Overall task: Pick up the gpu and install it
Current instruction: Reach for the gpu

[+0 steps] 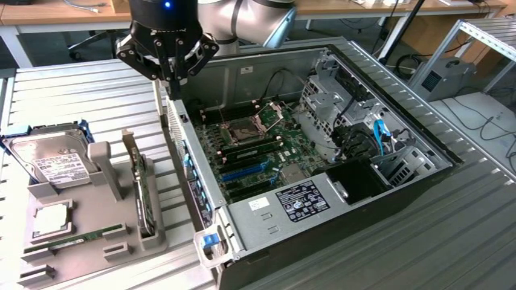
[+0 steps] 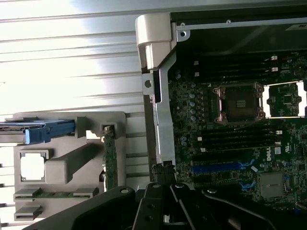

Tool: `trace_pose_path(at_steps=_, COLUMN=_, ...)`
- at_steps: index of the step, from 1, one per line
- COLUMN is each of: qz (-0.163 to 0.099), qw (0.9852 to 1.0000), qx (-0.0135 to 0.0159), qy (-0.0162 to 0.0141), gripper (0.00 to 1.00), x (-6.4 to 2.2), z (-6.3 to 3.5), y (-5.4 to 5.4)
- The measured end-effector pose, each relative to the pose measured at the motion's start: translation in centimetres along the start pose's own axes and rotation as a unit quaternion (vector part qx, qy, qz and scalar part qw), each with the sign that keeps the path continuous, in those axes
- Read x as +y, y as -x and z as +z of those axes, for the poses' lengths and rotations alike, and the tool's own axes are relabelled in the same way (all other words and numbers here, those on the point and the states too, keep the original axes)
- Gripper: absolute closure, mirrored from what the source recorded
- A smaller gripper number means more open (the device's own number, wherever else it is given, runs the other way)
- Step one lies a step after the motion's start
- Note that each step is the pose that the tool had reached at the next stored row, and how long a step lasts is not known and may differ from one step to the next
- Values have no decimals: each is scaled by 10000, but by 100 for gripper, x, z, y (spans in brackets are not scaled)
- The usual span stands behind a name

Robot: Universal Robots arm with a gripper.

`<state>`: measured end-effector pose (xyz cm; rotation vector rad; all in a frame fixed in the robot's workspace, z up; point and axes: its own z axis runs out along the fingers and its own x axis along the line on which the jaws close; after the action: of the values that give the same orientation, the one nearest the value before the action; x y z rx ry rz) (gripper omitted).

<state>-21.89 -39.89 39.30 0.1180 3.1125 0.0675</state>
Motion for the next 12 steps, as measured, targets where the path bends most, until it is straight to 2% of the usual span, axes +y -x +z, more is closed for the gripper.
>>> trace_pose_path(at_steps=12, qz=0, qw=10000, qx=0, qy=0, gripper=89, x=-3, z=1, y=-36)
